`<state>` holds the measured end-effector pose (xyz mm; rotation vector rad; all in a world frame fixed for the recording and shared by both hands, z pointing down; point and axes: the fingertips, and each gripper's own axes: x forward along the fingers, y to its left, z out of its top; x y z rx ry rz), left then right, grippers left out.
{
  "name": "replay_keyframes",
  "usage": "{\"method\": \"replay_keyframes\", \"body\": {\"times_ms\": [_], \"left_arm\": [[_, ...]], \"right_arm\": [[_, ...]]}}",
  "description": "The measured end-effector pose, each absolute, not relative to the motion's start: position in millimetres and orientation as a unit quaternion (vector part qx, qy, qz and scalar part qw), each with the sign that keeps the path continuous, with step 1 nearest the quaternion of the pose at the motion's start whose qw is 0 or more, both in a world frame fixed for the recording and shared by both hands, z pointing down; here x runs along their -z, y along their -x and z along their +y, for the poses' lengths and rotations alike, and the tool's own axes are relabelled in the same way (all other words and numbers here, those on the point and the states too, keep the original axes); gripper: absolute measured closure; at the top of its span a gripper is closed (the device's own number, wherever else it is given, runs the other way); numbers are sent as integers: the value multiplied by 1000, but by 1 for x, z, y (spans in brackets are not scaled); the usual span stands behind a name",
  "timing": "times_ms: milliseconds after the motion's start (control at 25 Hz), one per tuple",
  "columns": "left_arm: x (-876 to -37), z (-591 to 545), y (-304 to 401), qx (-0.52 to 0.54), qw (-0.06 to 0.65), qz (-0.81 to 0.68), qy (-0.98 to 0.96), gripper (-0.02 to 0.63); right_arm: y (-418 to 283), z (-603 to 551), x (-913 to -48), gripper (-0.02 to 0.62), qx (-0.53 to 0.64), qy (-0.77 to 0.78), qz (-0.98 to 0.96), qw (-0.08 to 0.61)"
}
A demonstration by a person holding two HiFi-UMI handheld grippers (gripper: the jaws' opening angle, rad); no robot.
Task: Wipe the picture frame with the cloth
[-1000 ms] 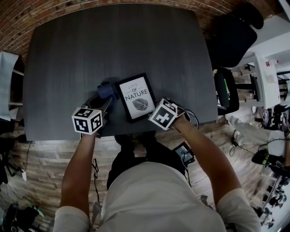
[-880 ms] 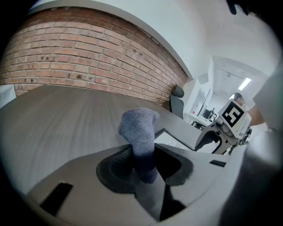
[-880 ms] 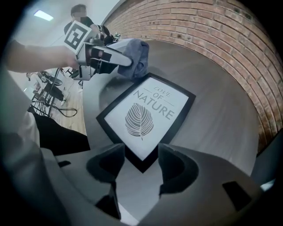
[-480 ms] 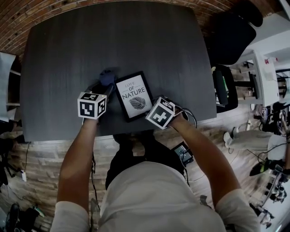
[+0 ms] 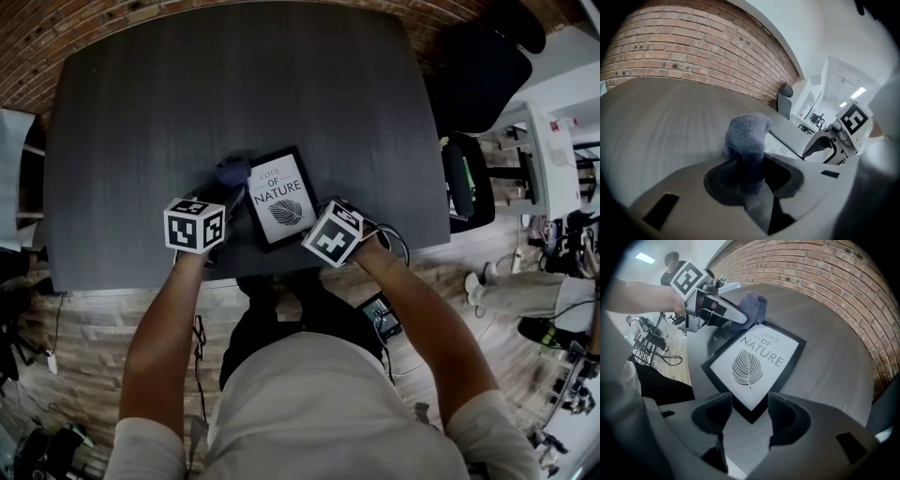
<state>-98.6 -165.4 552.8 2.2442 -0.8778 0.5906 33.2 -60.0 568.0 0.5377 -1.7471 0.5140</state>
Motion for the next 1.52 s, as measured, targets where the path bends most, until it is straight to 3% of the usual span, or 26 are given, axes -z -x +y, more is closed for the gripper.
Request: {"method": "replay_keyframes", "body": {"times_ms": [1520], "left_arm": [[-554,-45,72,-228,383,-281,-850,495]], "right_arm": [[-34,-58,-568,350,-223,-236,-741,588]]}}
